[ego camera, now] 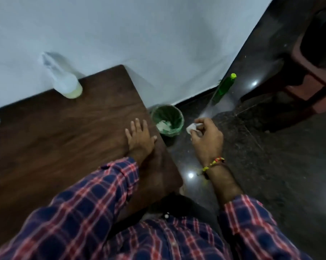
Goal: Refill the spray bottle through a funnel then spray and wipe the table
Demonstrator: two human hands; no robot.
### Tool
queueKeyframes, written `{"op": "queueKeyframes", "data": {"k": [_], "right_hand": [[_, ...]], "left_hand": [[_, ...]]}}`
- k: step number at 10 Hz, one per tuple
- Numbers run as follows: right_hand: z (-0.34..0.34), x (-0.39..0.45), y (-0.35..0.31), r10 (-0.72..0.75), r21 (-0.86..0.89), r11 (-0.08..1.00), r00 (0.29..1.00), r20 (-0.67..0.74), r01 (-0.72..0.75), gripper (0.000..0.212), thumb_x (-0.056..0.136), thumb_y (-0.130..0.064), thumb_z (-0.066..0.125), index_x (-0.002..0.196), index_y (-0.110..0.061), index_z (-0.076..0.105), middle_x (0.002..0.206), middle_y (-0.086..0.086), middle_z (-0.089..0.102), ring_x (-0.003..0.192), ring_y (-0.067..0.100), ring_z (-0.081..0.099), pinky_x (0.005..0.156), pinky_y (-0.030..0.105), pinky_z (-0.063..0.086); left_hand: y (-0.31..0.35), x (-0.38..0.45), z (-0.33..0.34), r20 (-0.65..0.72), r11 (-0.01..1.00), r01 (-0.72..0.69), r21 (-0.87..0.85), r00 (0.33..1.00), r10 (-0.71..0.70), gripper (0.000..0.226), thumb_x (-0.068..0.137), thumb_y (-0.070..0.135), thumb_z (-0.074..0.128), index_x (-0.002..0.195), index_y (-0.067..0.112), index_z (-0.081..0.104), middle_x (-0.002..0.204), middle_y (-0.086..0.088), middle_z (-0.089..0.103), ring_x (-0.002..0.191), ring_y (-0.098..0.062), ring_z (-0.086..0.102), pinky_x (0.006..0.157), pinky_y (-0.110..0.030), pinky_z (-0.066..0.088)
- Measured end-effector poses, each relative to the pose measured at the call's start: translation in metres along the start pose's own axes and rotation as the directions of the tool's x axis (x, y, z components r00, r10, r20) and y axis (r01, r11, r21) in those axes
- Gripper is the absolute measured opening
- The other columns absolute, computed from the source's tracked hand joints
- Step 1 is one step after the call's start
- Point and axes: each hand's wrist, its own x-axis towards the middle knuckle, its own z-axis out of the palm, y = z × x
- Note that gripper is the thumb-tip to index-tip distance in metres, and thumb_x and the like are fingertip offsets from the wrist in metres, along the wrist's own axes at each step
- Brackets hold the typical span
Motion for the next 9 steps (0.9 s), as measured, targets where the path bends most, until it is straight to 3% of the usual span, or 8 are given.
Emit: {"op": "queueKeyframes", "data": {"k": [1, 2, 3, 5, 8, 9], "right_hand": [[0.014, 0.046, 0.018, 0.026, -0.055, 0.998, 0.997, 0.073, -0.022, 0.026, 0.079, -0.01, 0.071, 0.104, -0.017, 0.069, 0.094, 0.003, 0.073, 0.091, 0.026, 0.068, 0.079, 0.033, 0.052], [0.041, 0.089, 0.03, 0.057, -0.086, 0.995, 0.991, 0.124, -0.047, 0.026, 0.08, -0.011, 0.069, 0.105, -0.018, 0.068, 0.099, 0.004, 0.074, 0.095, 0.027, 0.068, 0.079, 0.032, 0.051], [0.074, 0.128, 0.041, 0.107, -0.096, 0.991, 0.981, 0.16, -0.092, 0.024, 0.081, -0.011, 0.068, 0.104, -0.017, 0.068, 0.099, 0.005, 0.074, 0.096, 0.026, 0.068, 0.08, 0.032, 0.051], [0.146, 0.182, 0.051, 0.236, -0.164, 0.967, 0.931, 0.278, -0.197, 0.02, 0.083, -0.012, 0.067, 0.101, -0.018, 0.069, 0.1, 0.003, 0.074, 0.097, 0.025, 0.068, 0.083, 0.033, 0.053], [0.227, 0.236, 0.057, 0.304, -0.323, 0.929, 0.874, 0.38, -0.183, 0.024, 0.091, -0.014, 0.059, 0.114, -0.014, 0.066, 0.113, 0.01, 0.071, 0.11, 0.03, 0.063, 0.089, 0.032, 0.048], [0.233, 0.243, 0.042, 0.321, -0.377, 0.916, 0.814, 0.483, -0.138, 0.032, 0.098, -0.01, 0.049, 0.128, -0.004, 0.057, 0.128, 0.018, 0.061, 0.121, 0.034, 0.056, 0.098, 0.036, 0.044]], "left_hand": [[0.019, 0.029, 0.005, 0.052, 0.984, 0.148, -0.097, 0.988, -0.144, 0.106, 0.086, 0.069, 0.048, 0.155, 0.013, -0.008, 0.162, -0.016, -0.013, 0.149, -0.036, -0.011, 0.116, -0.062, -0.003], [0.026, 0.046, 0.011, 0.107, 0.966, 0.244, -0.084, 0.966, -0.234, 0.129, 0.071, 0.084, 0.051, 0.15, 0.014, -0.024, 0.157, -0.015, -0.029, 0.145, -0.038, -0.025, 0.109, -0.066, -0.012], [0.026, 0.056, 0.013, 0.176, 0.959, 0.27, -0.083, 0.951, -0.253, 0.14, 0.065, 0.085, 0.056, 0.146, 0.014, -0.032, 0.153, -0.015, -0.038, 0.141, -0.04, -0.031, 0.107, -0.069, -0.013], [0.019, 0.062, 0.013, 0.252, 0.969, 0.238, -0.068, 0.944, -0.214, 0.142, 0.064, 0.086, 0.055, 0.142, 0.014, -0.039, 0.148, -0.016, -0.046, 0.137, -0.043, -0.038, 0.106, -0.069, -0.014], [0.017, 0.063, 0.019, 0.246, 0.966, 0.252, -0.06, 0.941, -0.231, 0.143, 0.062, 0.085, 0.056, 0.132, 0.02, -0.05, 0.14, -0.009, -0.056, 0.129, -0.037, -0.05, 0.097, -0.063, -0.028], [0.015, 0.064, 0.018, 0.281, 0.962, 0.266, -0.059, 0.929, -0.24, 0.144, 0.062, 0.085, 0.057, 0.13, 0.021, -0.053, 0.137, -0.008, -0.059, 0.125, -0.036, -0.054, 0.096, -0.064, -0.028]]}}
